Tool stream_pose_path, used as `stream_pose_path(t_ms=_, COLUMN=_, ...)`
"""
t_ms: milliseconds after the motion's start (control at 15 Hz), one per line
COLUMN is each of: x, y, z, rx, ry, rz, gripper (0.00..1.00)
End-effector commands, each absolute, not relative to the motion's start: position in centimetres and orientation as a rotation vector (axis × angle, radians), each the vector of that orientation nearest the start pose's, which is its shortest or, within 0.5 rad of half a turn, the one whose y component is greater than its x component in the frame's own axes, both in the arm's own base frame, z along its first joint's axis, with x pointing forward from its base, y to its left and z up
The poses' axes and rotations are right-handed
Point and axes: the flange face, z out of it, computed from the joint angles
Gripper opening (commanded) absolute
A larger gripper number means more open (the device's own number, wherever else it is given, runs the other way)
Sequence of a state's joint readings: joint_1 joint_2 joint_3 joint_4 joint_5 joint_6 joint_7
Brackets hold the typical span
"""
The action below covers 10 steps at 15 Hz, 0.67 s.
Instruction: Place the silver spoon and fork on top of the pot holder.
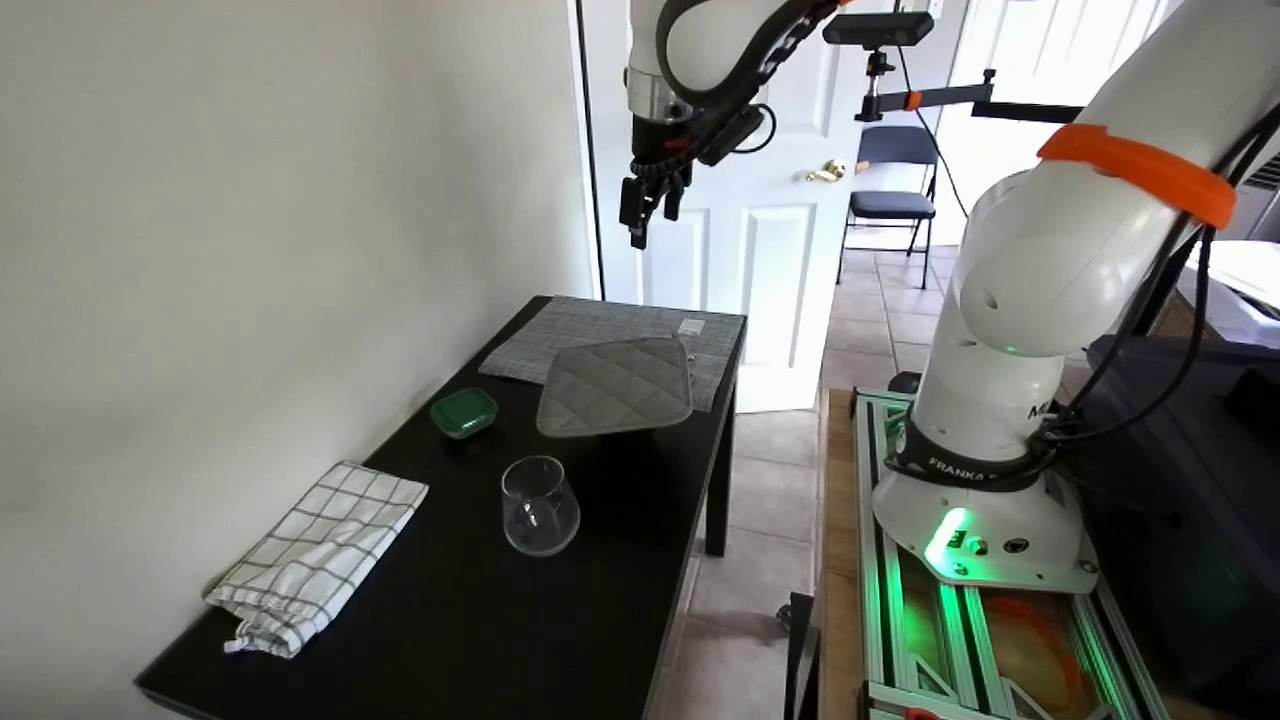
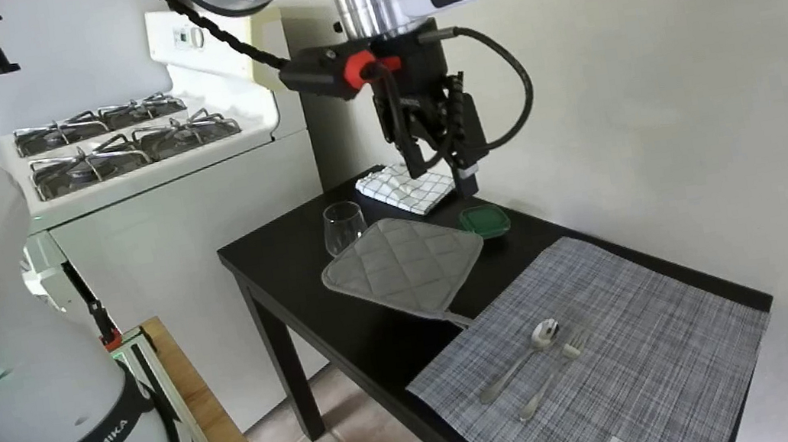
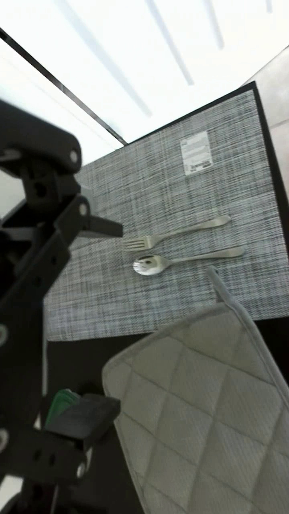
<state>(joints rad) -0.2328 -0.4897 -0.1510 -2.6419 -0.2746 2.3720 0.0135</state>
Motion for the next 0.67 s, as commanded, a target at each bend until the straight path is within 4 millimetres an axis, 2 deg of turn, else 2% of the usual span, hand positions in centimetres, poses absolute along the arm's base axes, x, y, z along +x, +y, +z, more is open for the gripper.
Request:
stream_pose_path(t_ms=0, x=37.2, y=-16.3, z=41.4, rx=-3.284, ry=0.374, rz=-0.351, gripper=1.00)
stream_pose_path(t_ms=133, x=37.4, y=-16.9, z=40.6, rx=-3.285, ry=0.384, rz=-0.338, gripper=1.00)
stream_pose_path(t_ms=400, x=37.5, y=-16.5, z=41.2, rx=-3.288, ry=0.369, rz=-0.362, gripper=1.00)
stream_pose_path(t_ms=600, x=38.2, y=-18.8, z=38.7, rx=-3.250, ry=0.452, rz=-0.261, gripper=1.00)
